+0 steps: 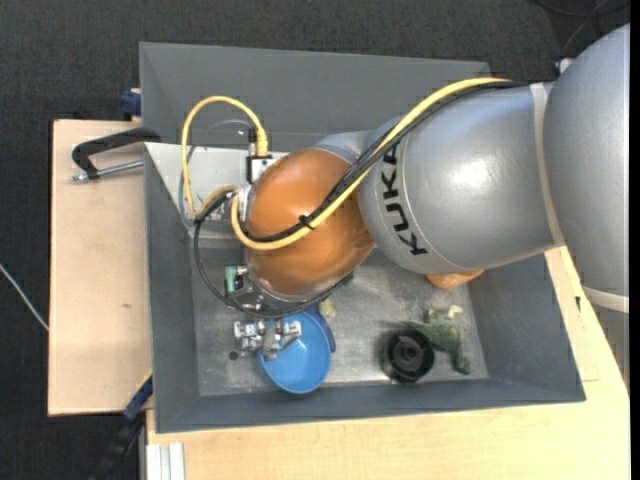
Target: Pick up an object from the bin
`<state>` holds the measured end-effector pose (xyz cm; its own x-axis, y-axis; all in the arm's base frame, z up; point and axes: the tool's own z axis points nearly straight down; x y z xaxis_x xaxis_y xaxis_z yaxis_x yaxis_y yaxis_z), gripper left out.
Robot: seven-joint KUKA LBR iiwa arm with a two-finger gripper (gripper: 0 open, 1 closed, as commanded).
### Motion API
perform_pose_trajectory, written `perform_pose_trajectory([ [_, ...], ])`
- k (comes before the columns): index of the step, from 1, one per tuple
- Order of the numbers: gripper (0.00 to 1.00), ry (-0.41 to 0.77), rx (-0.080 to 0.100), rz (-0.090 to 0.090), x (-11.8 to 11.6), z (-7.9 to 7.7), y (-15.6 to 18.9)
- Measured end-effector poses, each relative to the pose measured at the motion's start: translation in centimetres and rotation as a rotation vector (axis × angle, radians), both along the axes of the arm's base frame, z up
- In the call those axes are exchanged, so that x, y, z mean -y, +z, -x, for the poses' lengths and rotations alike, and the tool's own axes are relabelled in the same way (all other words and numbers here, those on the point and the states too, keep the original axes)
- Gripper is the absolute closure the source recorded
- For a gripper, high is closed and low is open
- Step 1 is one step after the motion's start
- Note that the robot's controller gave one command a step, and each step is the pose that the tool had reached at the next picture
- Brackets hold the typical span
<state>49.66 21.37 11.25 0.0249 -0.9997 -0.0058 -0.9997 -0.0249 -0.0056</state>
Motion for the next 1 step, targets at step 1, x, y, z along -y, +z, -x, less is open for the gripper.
perform_pose_trajectory([
  [1, 1.0, -0.002, 0.0, 0.0, -0.21, -0.11, 1.67],
])
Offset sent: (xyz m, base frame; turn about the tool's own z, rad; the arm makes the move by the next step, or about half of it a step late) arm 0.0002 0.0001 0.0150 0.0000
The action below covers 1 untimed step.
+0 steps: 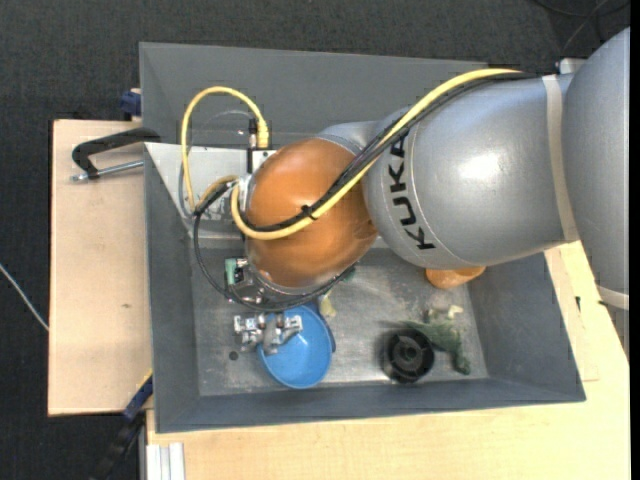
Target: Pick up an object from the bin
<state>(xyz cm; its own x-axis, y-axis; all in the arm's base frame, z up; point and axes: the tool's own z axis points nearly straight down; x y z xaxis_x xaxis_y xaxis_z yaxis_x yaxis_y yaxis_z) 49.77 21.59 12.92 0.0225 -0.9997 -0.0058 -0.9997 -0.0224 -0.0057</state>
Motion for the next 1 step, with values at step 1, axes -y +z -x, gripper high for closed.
perform_pose_trajectory([
  [1, 1.0, -0.003, 0.001, 0.0, -0.21, -0.11, 3.14],
])
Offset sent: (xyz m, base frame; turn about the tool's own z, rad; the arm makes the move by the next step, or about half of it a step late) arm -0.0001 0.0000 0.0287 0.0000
